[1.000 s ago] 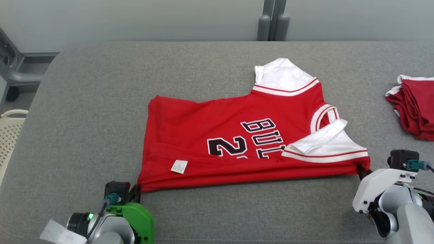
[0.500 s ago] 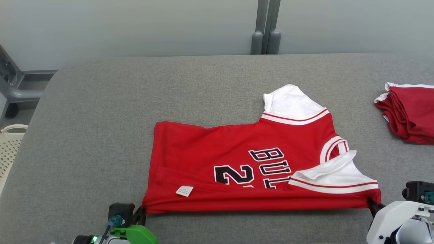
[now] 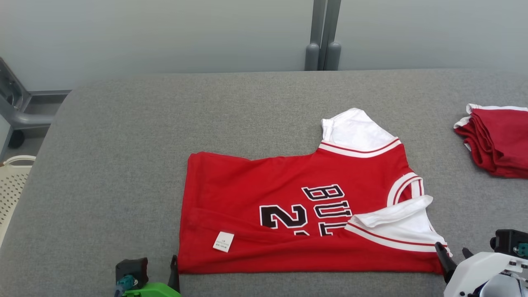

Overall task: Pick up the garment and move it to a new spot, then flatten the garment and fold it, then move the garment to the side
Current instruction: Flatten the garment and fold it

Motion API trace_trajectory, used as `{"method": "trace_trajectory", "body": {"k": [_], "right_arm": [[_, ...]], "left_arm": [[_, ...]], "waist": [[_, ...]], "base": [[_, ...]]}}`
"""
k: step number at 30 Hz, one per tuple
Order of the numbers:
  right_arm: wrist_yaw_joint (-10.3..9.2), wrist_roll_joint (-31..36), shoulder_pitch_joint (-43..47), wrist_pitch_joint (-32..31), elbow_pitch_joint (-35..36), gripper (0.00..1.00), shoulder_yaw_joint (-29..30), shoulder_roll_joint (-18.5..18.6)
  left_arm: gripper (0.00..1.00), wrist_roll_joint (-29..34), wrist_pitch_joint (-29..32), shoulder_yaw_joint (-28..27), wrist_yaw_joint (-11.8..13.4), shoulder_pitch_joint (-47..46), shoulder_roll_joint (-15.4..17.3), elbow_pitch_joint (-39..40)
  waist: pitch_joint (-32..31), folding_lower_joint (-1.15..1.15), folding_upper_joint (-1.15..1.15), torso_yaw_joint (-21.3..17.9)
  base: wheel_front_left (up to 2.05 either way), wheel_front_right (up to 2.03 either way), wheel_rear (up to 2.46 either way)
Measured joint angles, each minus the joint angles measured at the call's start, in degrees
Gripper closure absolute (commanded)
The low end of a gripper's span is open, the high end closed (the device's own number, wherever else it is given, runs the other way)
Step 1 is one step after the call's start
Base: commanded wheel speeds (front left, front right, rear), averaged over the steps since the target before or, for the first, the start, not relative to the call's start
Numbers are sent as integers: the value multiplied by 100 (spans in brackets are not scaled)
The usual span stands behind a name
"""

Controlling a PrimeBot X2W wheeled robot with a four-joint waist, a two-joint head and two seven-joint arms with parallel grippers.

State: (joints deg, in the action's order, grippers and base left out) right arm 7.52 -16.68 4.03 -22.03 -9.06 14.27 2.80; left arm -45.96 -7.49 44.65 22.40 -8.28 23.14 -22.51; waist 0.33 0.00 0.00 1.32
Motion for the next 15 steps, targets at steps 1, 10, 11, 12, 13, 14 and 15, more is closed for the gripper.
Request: {"method": "trace_trajectory", "body": {"k": [1,10,11,12,13,14,15], "right_arm": [[0,-40,-23,114,-1,0,40,-1],[-1,-291,-280,1102,-220,0,24,1],[-1,-325,-323,1213,-267,0,-5,1],[-1,-346,-361,1354,-299,0,-37,1],[-1,-400,-408,1480,-344,0,-82,2],[-2,-421,-449,1610,-372,0,-140,2],[-2,-439,-488,1742,-399,0,-187,0]], "left_arm": [[0,-4,-154,-74,38,18,1,43],[0,93,-731,-859,-36,68,-92,598],[0,170,-743,-976,-77,72,-124,683],[0,300,-748,-1129,-118,82,-156,797],[0,407,-754,-1274,-163,93,-204,931],[0,530,-755,-1412,-232,112,-255,1035],[0,676,-756,-1543,-302,162,-302,1127]], "waist": [[-20,0,0,8],[-190,0,0,125],[-207,0,0,135],[-225,0,0,144],[-243,0,0,153],[-259,0,0,159],[-275,0,0,164]], "base": [[0,0,0],[0,0,0],[0,0,0],[0,0,0],[0,0,0],[0,0,0],[0,0,0]]}}
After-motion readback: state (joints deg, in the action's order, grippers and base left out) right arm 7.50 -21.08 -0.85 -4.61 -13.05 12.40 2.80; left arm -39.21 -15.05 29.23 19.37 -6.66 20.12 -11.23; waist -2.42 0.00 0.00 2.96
